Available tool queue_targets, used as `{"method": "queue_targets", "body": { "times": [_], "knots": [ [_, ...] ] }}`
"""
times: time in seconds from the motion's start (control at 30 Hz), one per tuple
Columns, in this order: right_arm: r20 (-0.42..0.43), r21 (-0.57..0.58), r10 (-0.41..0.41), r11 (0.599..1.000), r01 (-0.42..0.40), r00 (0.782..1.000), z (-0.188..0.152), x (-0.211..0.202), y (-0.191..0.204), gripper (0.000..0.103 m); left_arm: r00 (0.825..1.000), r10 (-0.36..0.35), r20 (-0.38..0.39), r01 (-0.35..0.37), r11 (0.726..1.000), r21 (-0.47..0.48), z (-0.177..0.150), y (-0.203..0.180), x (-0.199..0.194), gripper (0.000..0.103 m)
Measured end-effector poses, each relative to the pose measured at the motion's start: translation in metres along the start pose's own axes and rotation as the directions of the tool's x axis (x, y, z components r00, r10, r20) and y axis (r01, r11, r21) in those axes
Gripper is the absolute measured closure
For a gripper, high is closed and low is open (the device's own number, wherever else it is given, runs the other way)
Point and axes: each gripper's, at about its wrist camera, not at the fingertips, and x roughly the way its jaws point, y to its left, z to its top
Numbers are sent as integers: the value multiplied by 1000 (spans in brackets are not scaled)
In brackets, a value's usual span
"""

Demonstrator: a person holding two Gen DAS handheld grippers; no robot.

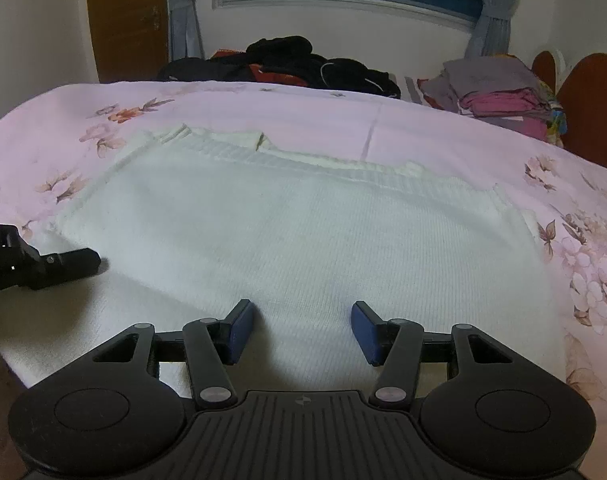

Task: Fold small clothes
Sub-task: 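Grasp the sweater side with the left tool and fold it across the body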

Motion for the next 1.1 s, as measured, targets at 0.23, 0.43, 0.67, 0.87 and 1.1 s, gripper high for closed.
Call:
{"method": "queue_targets", "body": {
  "times": [0.23,0.43,0.67,0.87,1.1],
  "knots": [
    [47,102,44,994,-49,998,2,-23,-17,49,998,-29,49,14,958,286,-3,-67,-11,96],
    [96,230,19,972,-41,995,-3,-59,-73,49,994,-111,4,93,845,526,-39,-143,-4,96],
    [109,350,-66,937,24,992,-20,-96,-143,49,976,-136,-169,216,701,680,-124,-193,22,96],
    [116,402,-85,915,32,990,-37,-118,-174,49,968,19,-251,190,598,779,-185,-190,44,83],
    [142,404,49,909,-103,989,-36,-124,-170,49,947,-4,-321,266,568,779,-199,-182,15,53]
  ]
}}
